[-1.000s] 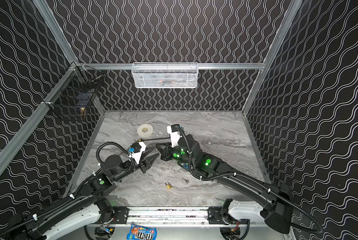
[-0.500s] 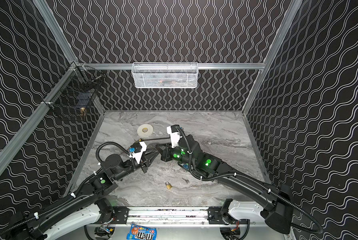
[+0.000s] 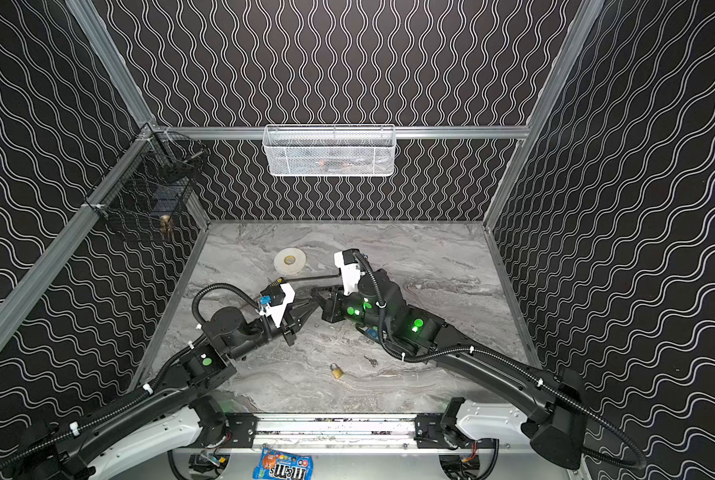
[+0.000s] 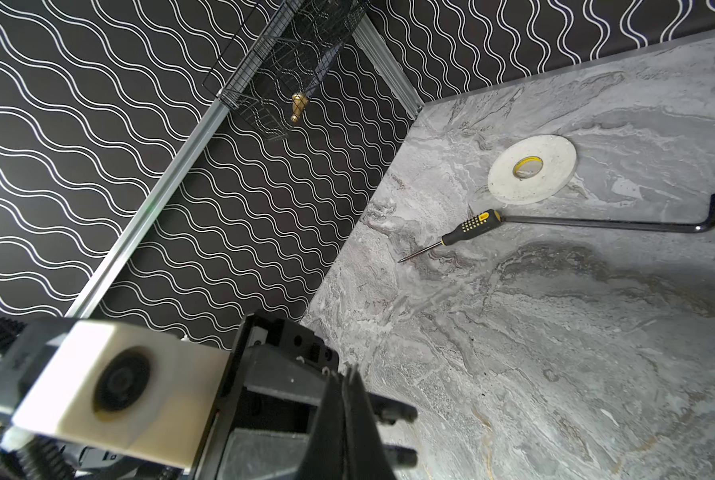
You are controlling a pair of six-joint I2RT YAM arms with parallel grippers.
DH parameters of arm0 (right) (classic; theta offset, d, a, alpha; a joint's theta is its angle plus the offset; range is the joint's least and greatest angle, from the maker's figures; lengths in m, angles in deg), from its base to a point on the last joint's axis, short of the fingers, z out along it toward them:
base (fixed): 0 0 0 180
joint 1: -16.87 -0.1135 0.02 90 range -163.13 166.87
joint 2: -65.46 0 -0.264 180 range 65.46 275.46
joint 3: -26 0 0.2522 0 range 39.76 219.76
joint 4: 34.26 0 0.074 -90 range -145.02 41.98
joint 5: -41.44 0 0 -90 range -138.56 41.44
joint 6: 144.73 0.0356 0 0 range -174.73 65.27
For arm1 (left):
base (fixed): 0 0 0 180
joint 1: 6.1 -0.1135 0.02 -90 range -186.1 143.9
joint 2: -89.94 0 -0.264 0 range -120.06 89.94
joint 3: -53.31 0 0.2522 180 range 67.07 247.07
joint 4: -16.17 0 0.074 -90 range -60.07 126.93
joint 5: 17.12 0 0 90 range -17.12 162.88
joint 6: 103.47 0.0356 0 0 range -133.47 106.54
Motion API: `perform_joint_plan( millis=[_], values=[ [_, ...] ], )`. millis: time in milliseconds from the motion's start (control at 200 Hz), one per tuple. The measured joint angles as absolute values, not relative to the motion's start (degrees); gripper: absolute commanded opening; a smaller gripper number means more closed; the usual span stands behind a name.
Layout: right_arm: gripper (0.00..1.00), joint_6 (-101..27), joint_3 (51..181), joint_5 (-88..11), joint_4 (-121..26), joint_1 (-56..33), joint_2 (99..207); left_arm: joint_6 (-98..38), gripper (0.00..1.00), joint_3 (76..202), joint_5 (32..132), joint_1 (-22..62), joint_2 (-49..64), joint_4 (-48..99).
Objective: Unlock with the key
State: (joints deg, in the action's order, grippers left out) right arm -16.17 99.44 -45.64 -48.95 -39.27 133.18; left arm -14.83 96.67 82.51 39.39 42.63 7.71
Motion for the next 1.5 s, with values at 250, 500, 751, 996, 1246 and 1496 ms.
perform_joint_plan(
  millis=[250,500,751,996,1246,1496],
  values=[
    [0.0,-15.69,99.44,-44.98,-48.91,-39.27,132.46,-14.66,0.16,96.61,83.58,39.37,43.61,8.48],
    [0.0,-15.29,99.57,-44.61,-48.91,-39.27,132.03,-14.59,0.17,96.59,83.78,39.39,42.8,9.53],
    [0.0,-15.23,99.99,-44.37,-48.91,-39.27,132.05,-14.42,0.17,96.61,83.8,39.37,41.84,9.51],
    [0.0,-15.01,99.99,-43.93,-48.93,-39.27,132.05,-13.52,0.24,96.39,83.08,39.37,42.69,8.94],
    [0.0,-14.7,99.97,-43.56,-48.89,-39.27,132.27,-12.03,0.23,97.85,83.14,39.37,41.82,8.17],
    [0.0,-14.68,99.88,-43.56,-48.89,-39.27,132.33,-12.06,0.13,98.14,83.84,39.37,40.51,6.49]
  ],
)
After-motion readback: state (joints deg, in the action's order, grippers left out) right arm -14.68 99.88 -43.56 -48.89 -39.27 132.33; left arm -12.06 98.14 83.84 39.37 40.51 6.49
